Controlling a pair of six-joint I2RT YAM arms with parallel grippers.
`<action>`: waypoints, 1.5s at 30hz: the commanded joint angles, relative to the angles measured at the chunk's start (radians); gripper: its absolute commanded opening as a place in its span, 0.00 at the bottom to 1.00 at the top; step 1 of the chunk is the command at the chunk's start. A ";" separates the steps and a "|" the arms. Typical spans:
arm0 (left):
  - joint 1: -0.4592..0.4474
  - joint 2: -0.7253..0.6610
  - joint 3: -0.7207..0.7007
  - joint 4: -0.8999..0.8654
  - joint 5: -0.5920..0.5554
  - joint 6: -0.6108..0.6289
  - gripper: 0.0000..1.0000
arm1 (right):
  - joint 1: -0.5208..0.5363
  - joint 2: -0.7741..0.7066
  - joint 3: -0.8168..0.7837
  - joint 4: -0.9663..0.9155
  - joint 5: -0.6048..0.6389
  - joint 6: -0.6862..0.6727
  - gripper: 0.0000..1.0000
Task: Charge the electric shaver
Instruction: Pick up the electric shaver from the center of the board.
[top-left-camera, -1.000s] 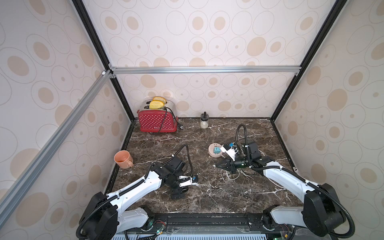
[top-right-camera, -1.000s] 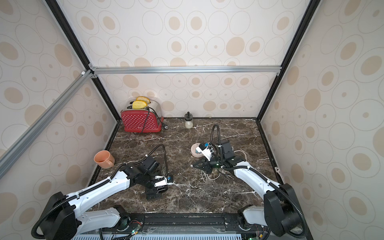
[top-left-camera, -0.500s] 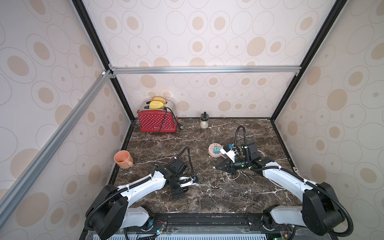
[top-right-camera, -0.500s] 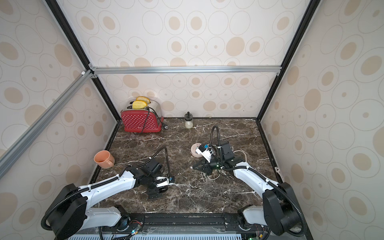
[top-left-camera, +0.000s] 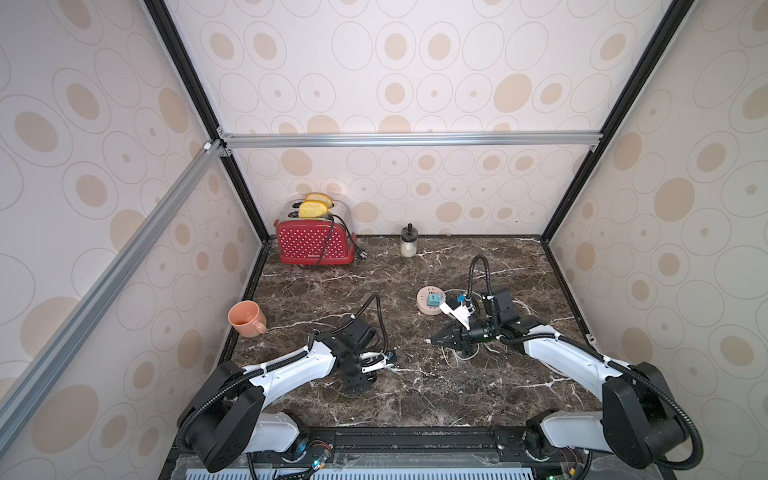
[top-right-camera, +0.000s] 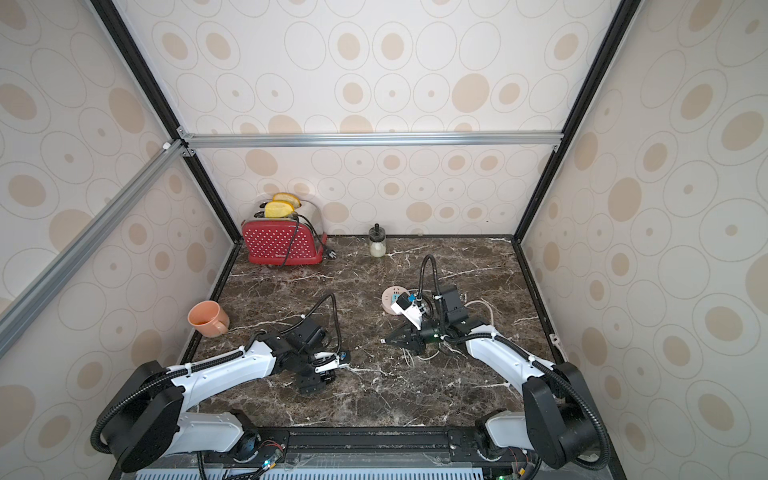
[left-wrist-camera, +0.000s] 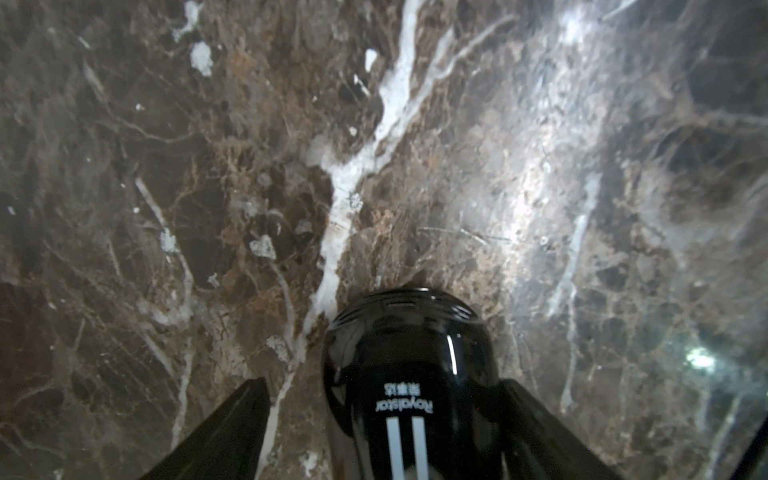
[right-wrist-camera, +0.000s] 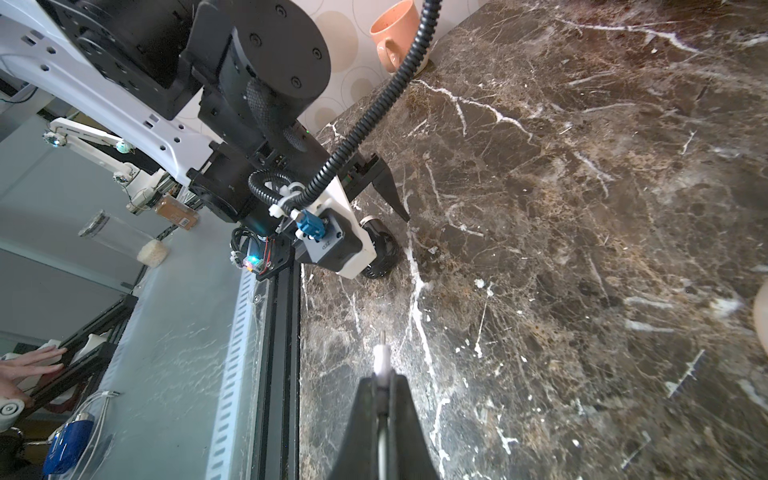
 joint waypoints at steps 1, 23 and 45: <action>-0.009 0.001 -0.004 -0.009 -0.028 0.015 0.92 | -0.003 0.000 0.010 -0.023 -0.023 -0.038 0.00; -0.005 0.035 0.020 0.016 -0.010 0.041 0.48 | -0.002 0.048 0.046 -0.093 -0.022 -0.017 0.00; 0.081 -0.127 0.027 0.311 0.308 0.236 0.00 | 0.065 0.203 0.082 0.227 -0.161 0.549 0.00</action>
